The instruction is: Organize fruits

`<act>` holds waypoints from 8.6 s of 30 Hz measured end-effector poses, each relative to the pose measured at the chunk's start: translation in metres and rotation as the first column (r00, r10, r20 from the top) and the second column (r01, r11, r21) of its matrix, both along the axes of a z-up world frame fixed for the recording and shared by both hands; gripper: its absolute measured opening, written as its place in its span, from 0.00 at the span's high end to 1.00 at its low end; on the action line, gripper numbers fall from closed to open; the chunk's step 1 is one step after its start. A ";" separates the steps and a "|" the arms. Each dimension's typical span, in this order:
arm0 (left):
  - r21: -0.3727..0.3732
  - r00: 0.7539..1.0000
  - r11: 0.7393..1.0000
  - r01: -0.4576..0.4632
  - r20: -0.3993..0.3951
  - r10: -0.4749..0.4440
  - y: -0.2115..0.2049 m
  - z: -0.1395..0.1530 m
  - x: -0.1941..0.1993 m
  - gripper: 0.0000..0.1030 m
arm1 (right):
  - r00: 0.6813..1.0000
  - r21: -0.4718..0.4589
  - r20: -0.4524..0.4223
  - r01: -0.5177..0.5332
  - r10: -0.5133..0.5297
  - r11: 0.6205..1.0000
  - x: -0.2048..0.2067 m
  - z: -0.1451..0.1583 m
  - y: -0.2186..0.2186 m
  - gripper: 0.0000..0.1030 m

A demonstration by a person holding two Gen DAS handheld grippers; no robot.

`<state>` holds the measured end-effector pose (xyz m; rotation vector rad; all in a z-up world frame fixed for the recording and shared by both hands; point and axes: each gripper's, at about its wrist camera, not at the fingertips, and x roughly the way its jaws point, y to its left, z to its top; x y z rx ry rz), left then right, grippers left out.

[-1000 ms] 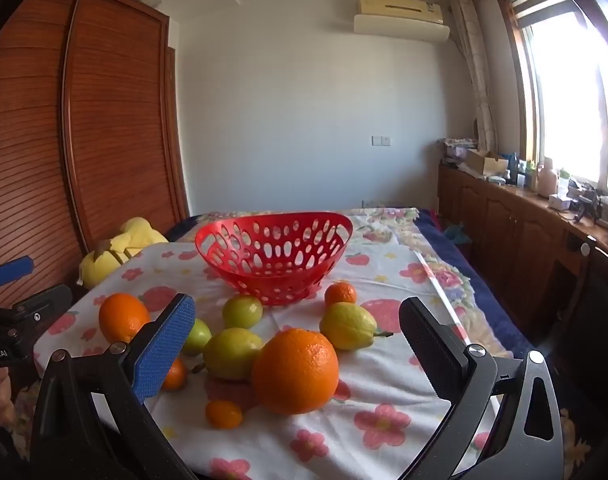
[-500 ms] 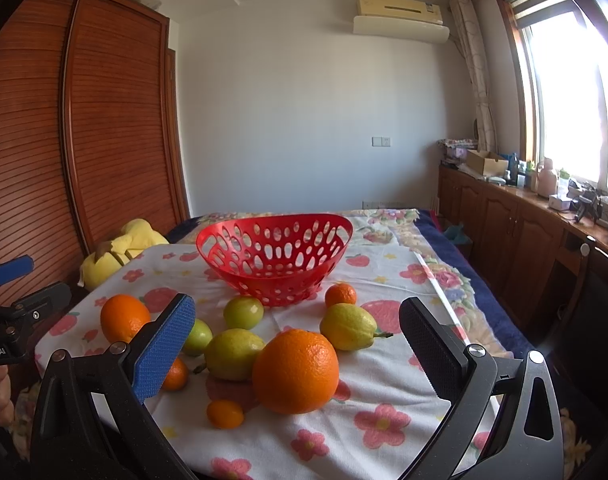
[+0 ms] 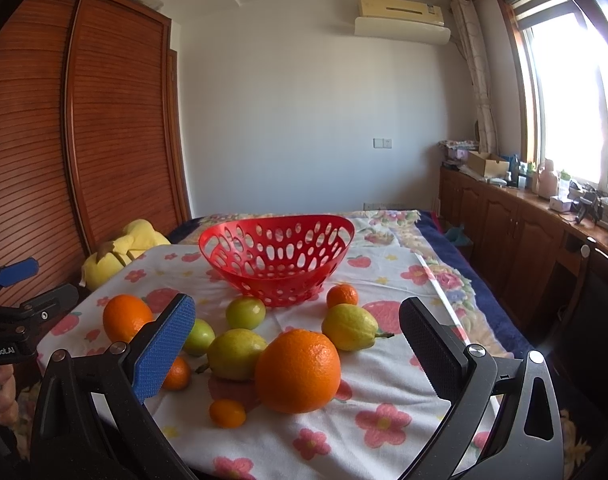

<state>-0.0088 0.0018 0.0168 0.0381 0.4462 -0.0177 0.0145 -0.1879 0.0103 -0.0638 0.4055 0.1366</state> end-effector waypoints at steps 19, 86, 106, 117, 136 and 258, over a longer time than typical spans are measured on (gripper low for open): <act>-0.008 1.000 1.000 0.003 0.008 -0.003 0.003 0.001 -0.002 0.00 | 1.000 0.001 0.000 0.000 0.000 1.000 -0.001 0.001 0.002 0.00; -0.059 0.960 0.996 0.069 -0.267 -0.083 0.041 -0.080 0.058 0.01 | 0.944 -0.013 -0.317 -0.106 0.096 0.994 0.060 -0.080 -0.009 0.04; -0.098 0.939 0.990 0.103 -0.320 -0.130 0.053 -0.087 0.096 0.07 | 0.919 -0.041 -0.382 -0.118 0.094 0.992 0.081 -0.103 -0.001 0.04; -0.135 0.919 0.987 0.089 -0.370 -0.133 0.060 -0.099 0.119 0.07 | 0.922 -0.033 -0.374 -0.127 0.105 0.991 0.085 -0.102 0.001 0.05; -0.133 0.914 0.986 0.102 -0.378 -0.146 0.059 -0.103 0.125 0.05 | 0.916 -0.015 -0.382 -0.135 0.119 0.991 0.088 -0.107 -0.001 0.17; 0.052 0.868 0.939 0.341 -0.400 -0.293 -0.069 -0.047 0.282 0.08 | 0.896 -0.041 -0.321 -0.336 0.306 0.941 0.246 -0.030 0.003 0.18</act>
